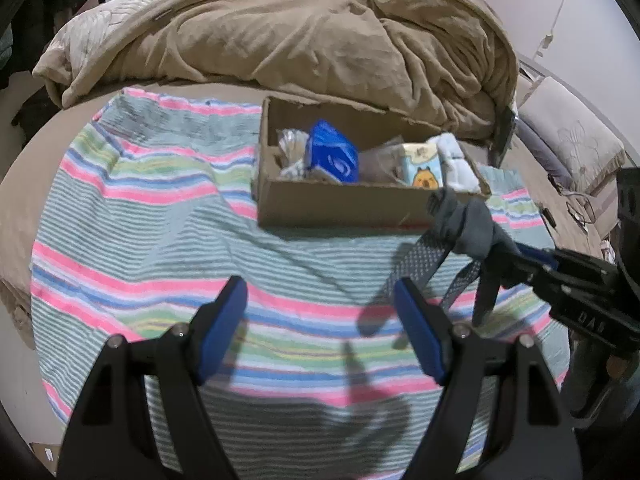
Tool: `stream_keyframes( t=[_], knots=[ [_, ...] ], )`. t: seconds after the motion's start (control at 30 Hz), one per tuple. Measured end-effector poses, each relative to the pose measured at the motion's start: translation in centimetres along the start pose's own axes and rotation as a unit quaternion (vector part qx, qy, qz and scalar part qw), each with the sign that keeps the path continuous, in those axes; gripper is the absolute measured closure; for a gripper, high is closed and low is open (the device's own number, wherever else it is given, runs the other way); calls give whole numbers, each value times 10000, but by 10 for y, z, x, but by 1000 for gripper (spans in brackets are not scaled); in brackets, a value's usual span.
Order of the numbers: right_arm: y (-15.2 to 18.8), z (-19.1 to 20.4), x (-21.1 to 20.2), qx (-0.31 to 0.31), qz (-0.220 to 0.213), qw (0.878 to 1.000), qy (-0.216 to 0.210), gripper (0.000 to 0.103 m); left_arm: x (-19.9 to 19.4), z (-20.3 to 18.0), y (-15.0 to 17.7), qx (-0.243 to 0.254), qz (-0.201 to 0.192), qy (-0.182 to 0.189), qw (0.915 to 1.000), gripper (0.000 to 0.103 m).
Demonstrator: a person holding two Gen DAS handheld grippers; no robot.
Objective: Organize objects
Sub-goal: 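Lift the grey dotted glove with the right tool and carry it over the box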
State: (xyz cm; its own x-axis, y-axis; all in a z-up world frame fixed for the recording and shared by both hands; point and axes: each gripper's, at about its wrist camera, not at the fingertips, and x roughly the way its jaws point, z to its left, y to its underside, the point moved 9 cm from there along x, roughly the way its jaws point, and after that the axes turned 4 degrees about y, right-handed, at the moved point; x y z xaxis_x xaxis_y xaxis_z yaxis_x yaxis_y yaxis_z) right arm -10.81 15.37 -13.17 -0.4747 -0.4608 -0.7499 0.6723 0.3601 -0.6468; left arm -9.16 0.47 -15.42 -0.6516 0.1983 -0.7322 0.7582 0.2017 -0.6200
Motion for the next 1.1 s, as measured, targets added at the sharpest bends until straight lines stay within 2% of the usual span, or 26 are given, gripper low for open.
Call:
stream_keyframes(
  t=[0.57, 1.1],
  knots=[
    [-66, 3, 4, -215, -409, 9989, -26, 81, 5, 10, -46, -11, -313, -7, 9995, 26],
    [-111, 8, 54, -619, -361, 9974, -18, 81, 26, 31, -80, -39, -490, -58, 9988, 26]
  ],
)
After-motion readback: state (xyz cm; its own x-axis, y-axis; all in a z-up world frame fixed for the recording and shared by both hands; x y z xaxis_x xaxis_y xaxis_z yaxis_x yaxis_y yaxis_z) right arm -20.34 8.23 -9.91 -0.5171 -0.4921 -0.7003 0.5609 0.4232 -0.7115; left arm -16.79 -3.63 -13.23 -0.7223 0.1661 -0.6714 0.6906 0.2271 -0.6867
